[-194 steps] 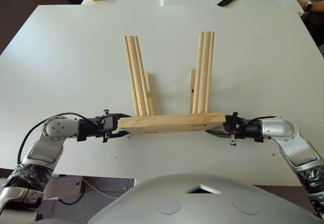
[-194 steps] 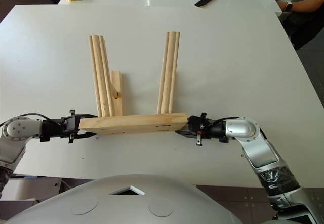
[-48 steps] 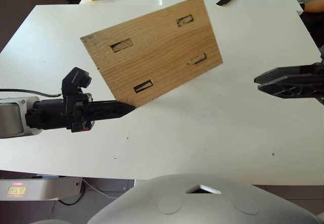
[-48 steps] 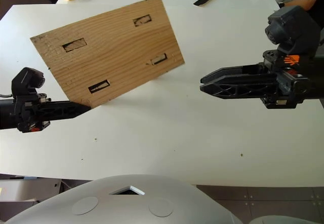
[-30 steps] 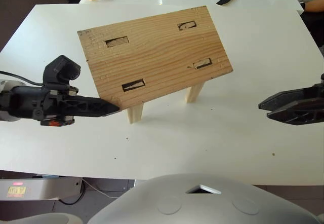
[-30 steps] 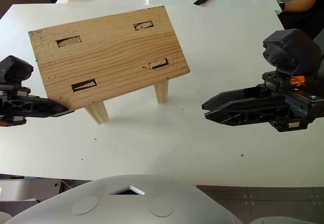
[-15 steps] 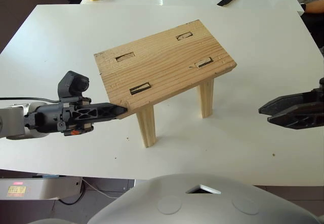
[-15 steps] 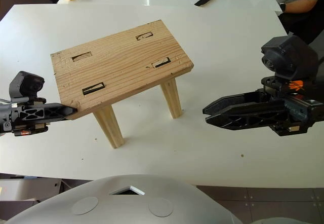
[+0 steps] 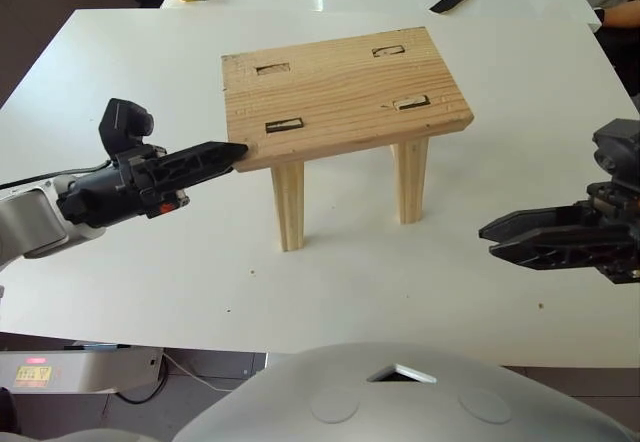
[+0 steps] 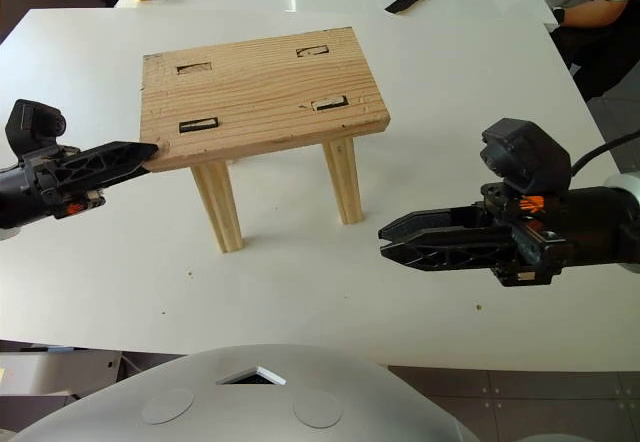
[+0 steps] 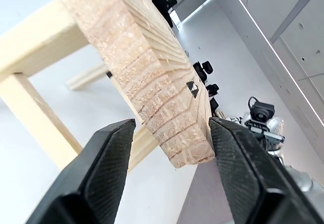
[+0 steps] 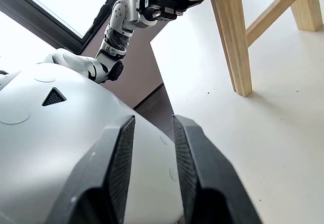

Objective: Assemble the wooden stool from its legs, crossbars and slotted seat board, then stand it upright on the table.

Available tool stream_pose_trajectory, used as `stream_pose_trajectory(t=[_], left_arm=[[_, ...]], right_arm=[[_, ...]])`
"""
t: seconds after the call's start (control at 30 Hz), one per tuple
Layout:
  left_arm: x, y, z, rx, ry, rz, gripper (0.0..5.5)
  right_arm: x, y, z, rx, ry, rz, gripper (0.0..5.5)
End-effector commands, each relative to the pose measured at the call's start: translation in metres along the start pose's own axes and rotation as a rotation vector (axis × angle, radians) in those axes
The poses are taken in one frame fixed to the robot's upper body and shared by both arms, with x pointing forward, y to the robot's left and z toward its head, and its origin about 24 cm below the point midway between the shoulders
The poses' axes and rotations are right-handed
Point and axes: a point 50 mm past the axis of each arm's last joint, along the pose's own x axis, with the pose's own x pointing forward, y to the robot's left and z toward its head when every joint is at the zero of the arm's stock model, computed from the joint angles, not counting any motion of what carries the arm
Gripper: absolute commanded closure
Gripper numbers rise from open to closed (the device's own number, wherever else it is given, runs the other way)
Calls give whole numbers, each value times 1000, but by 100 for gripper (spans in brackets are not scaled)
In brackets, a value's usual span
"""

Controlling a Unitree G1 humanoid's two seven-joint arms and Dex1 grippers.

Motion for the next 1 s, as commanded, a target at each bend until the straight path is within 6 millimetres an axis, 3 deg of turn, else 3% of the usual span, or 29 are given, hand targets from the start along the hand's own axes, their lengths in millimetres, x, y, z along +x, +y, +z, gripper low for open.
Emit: stream_pose_trajectory(t=[0.03,0.23,0.47,0.57,0.67,0.77,0.87,1.0], left_arm=[[5,37,-12,-118,-57,303,286],[5,30,8,-14,-113,328,286],[-10,-5,-21,435,186,239,286],[-26,11,-9,573,127,329,286],[-49,39,10,633,14,530,286],[-62,52,15,664,-53,607,286],[-54,47,9,656,-88,521,286],[-33,35,2,633,-48,372,266]], right_arm=[[10,-7,-12,-12,-106,-59,414],[9,-19,-20,25,-223,-209,414],[-5,-45,-54,49,-250,-489,414],[-12,-63,-59,10,-328,-623,414],[-10,-76,-70,-5,-394,-740,414],[-9,-87,-77,-13,-438,-827,414],[-16,-106,-80,-9,-527,-942,414],[-11,-114,-79,-33,-559,-972,414]])
